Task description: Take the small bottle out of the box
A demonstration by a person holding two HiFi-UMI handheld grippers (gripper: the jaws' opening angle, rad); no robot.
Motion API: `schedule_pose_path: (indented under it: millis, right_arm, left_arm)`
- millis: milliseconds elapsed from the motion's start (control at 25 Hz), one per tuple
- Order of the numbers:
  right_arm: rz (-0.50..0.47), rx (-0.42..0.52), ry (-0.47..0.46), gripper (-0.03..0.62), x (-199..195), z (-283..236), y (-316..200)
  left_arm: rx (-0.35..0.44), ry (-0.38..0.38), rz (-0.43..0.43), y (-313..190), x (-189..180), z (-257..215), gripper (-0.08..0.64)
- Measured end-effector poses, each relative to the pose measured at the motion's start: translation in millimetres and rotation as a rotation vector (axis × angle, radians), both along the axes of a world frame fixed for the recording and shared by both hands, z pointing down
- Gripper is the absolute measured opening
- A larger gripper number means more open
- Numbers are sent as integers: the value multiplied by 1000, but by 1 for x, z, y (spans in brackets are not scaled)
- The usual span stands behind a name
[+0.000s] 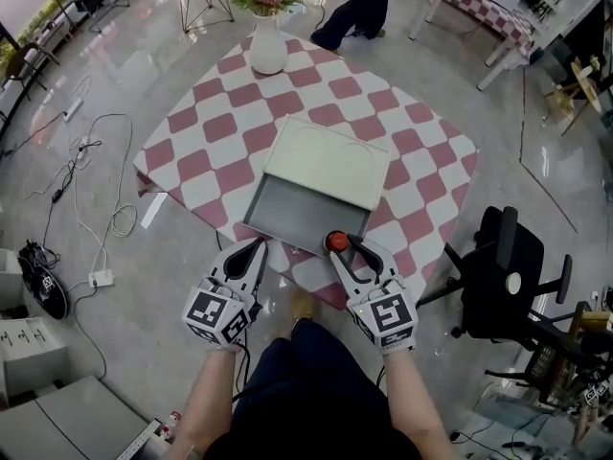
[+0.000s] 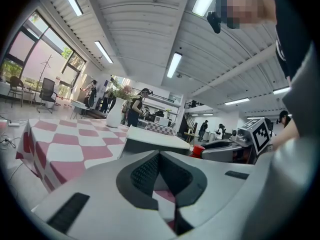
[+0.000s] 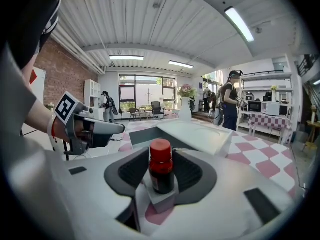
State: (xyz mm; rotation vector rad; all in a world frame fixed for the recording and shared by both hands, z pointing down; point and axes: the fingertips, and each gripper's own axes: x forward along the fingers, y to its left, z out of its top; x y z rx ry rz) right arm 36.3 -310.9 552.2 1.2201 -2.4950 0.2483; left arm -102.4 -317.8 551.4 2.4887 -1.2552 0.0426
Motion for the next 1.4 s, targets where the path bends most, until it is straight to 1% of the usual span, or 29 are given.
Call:
schedule_pose_path:
  millis: [240,560,880,1160,1400]
  right_arm:
    - [-9,6,19,152,-6,3,-6]
    - [-17,3,45,152,-8,7,-10]
    - [-44,8,49,159,-17,8,-13]
    - [-27,13,38,155,-12,7,-15]
    - [0,16,-22,153,-7,-4,-17]
  left_arm:
    - [-12,14,-17,-4,-5,2,12]
    - [-25,4,-24,-1,-10,7,12]
    - [-26,-4,-37,1,-15,9,12]
    - [-24,-6,-53,4,-20,8,12]
    - [-10,-6,-62,6,-23,-2,12]
